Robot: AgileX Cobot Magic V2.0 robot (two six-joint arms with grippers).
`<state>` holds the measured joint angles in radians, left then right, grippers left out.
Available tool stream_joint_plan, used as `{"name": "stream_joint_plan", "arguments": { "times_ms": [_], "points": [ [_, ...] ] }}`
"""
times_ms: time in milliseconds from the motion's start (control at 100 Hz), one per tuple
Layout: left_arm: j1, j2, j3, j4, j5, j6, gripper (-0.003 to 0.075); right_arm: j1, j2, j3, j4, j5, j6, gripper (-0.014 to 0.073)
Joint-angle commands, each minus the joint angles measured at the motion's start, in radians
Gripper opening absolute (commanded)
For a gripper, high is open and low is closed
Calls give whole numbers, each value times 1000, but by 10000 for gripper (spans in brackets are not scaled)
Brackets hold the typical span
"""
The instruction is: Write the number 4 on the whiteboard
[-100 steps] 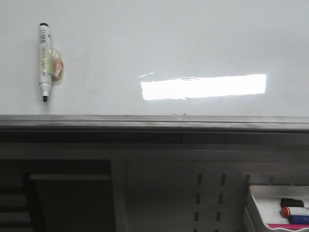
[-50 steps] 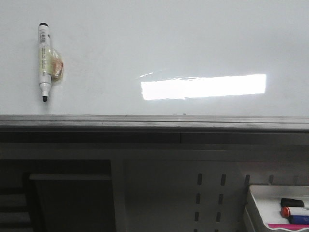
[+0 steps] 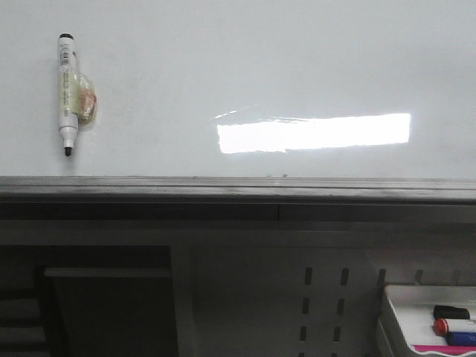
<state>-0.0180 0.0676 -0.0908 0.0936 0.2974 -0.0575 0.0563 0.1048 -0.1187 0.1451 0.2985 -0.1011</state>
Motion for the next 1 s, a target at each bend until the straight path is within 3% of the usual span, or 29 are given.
{"name": "stream_joint_plan", "arguments": {
  "times_ms": [0,250,420,490,840,990],
  "points": [
    [-10,81,-99,1,-64,-11,-20,-6,105,-89,40,-9,0,-45],
    [-10,160,-157,-14,-102,-11,7,-6,241,-132,74,-28,0,-45],
    [-10,160,-152,-24,-202,-11,300,-6,253,-132,74,-35,0,-45],
    [-10,160,-141,-24,-264,-11,362,-6,253,-132,74,-43,0,-45],
    [-12,169,-138,-46,-275,-11,369,-6,253,-132,74,-33,0,-45],
    [-83,238,-144,-109,-287,-11,380,-6,253,-132,74,-43,0,-45]
  ]
}}
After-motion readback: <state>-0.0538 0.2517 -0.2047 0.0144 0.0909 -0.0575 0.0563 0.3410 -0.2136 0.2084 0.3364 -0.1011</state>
